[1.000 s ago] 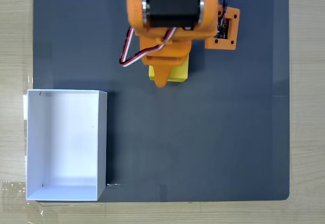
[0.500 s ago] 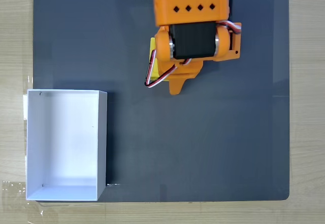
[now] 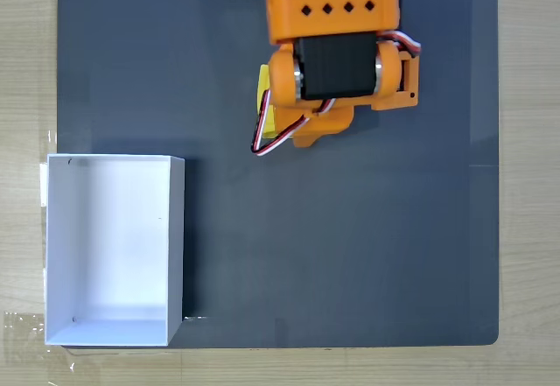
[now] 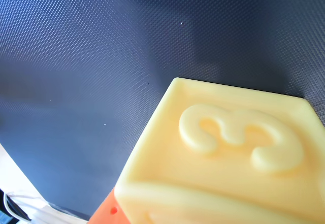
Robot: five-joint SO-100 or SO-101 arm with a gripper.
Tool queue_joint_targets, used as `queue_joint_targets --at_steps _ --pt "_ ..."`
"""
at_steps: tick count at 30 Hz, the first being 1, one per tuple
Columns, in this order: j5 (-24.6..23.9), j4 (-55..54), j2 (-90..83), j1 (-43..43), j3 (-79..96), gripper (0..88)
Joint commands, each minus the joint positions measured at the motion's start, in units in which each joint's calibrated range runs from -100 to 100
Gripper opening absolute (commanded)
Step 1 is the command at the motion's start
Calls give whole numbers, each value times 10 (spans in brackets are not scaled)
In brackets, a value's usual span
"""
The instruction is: Grasp a yellow block and put it in the box
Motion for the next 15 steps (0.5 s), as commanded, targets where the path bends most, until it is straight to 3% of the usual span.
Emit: queue_joint_targets --at_steps 1,8,15 --pt "-1 0 -49 2 -39 245" --pt "-1 -82 -165 16 -167 238" --pt "20 -249 -212 111 -178 238"
